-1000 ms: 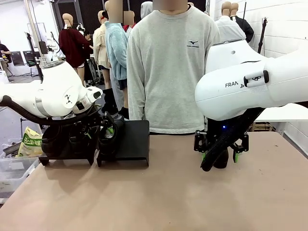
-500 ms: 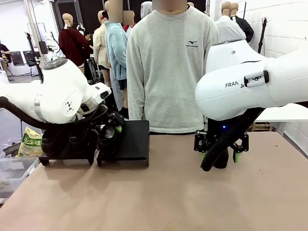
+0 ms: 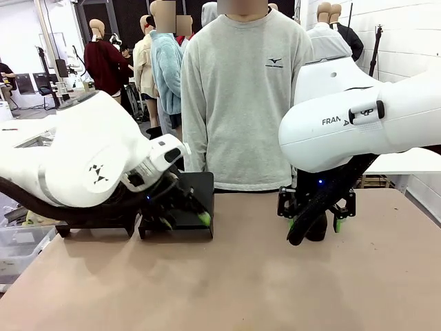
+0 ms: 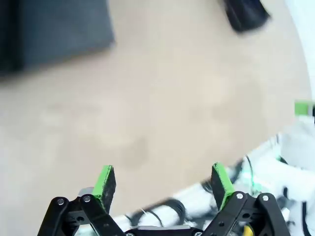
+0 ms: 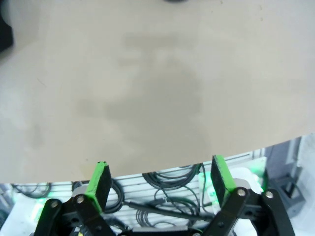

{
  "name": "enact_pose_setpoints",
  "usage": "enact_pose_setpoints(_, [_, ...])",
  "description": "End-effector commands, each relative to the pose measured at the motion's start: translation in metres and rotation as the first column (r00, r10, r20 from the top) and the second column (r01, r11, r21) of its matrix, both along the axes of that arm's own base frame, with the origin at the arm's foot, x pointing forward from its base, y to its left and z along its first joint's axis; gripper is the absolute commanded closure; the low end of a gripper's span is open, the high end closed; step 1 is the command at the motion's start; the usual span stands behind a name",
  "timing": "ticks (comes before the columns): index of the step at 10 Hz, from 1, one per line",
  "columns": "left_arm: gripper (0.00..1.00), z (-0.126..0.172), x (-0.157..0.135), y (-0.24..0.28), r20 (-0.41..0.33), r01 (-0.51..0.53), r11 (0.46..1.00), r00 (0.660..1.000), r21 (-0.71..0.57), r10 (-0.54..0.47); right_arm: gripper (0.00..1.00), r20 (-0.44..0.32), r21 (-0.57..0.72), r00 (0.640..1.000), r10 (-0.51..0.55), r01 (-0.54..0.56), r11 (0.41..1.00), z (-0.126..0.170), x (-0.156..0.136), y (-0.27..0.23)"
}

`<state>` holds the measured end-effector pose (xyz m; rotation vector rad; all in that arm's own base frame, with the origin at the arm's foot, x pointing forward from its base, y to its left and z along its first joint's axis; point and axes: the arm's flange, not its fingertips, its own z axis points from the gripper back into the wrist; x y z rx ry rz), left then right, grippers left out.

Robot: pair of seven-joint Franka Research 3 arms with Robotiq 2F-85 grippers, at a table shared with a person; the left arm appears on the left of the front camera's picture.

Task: Organize the shoes by placing them on the stand.
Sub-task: Pick up one Shoe and place it in the middle of the table.

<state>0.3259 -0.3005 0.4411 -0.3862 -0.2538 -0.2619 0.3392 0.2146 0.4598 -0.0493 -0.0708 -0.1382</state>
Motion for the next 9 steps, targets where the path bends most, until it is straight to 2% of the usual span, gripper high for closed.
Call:
enact_pose_setpoints(1, [0.00,-0.003,0.012,0.003,-0.187,-0.003,1.000,0.982,0.012,0.005,0.00,-0.001,0.006,1.000,0.002,-0.002,1.000,0.001,0.001,0.000])
enact_pose_setpoints(3, [0.00,-0.006,0.001,-0.014,-0.218,0.043,0.996,0.976,0.078,-0.025,0.00,-0.001,0.006,1.000,0.002,-0.002,1.000,0.001,0.001,0.000])
enact_pose_setpoints(5, [0.00,-0.011,0.002,-0.010,-0.246,0.044,0.991,0.969,0.125,-0.012,0.00,-0.001,0.006,1.000,0.002,-0.002,1.000,0.001,0.001,0.000])
enact_pose_setpoints(6, [0.00,-0.010,0.004,-0.008,-0.226,0.023,0.992,0.974,0.128,0.007,0.00,0.000,0.000,1.000,0.000,0.000,1.000,0.000,0.000,0.000])
enact_pose_setpoints(7, [0.00,-0.015,-0.002,-0.010,-0.249,0.054,0.995,0.968,0.081,-0.032,0.00,0.037,0.003,0.999,0.009,-0.010,1.000,0.016,0.009,-0.009])
enact_pose_setpoints(8, [0.00,-0.015,-0.002,-0.010,-0.249,0.054,0.995,0.968,0.081,-0.032,0.00,0.067,0.009,0.996,0.060,-0.061,0.998,0.031,0.025,-0.025])
enact_pose_setpoints(9, [0.00,-0.015,-0.002,-0.010,-0.249,0.054,0.995,0.968,0.081,-0.032,0.00,0.089,-0.008,0.981,0.174,-0.174,0.985,0.040,0.046,-0.041])
